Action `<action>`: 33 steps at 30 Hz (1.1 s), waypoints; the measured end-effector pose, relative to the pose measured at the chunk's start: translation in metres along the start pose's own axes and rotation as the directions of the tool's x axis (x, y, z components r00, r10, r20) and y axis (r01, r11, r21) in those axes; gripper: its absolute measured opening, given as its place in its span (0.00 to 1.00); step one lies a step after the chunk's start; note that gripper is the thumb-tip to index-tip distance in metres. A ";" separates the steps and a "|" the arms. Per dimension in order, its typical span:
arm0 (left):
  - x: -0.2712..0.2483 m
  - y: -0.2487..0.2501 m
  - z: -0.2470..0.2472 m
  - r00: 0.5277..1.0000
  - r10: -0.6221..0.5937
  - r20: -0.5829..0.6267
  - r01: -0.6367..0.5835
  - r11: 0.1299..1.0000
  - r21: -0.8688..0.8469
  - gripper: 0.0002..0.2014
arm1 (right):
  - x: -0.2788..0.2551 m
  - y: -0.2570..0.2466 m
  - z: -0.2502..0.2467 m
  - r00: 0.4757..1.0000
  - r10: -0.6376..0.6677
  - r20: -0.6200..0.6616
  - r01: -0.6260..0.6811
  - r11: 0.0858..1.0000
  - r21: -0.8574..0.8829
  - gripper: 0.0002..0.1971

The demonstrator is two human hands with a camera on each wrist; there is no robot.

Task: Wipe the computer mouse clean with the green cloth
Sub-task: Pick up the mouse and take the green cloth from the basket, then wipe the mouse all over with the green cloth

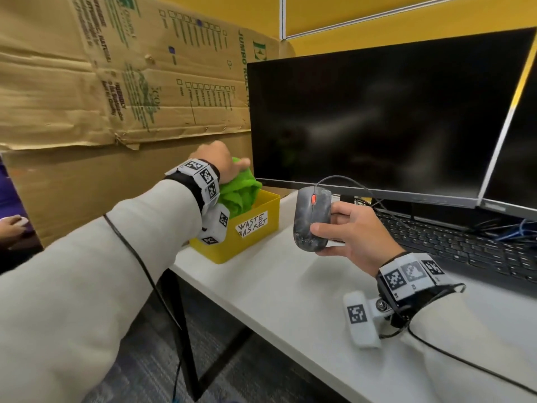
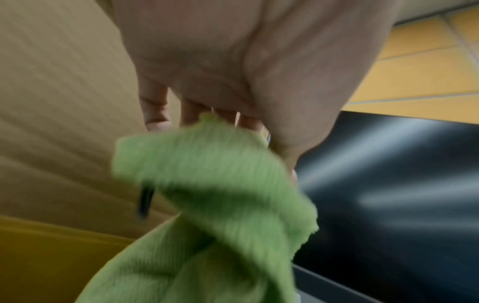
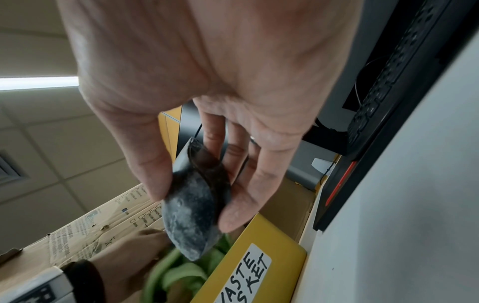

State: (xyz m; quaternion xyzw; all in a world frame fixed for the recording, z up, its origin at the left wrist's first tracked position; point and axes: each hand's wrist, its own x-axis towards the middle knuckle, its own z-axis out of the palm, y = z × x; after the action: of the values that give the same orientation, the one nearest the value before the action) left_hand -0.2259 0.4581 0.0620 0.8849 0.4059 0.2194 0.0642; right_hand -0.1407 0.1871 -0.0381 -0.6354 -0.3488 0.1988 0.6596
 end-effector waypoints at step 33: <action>-0.133 0.272 0.119 0.681 0.683 0.264 -0.125 0.464 -0.877 0.20 | -0.113 -0.029 -0.224 0.894 -0.093 -0.438 0.094 0.995 -0.019 0.11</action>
State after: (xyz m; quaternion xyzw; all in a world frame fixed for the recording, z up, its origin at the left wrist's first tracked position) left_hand -0.0622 0.1863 -0.0098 0.8476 -0.0193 0.1012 0.5205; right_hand -0.0632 -0.0527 -0.0218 -0.6455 -0.2211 0.0192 0.7308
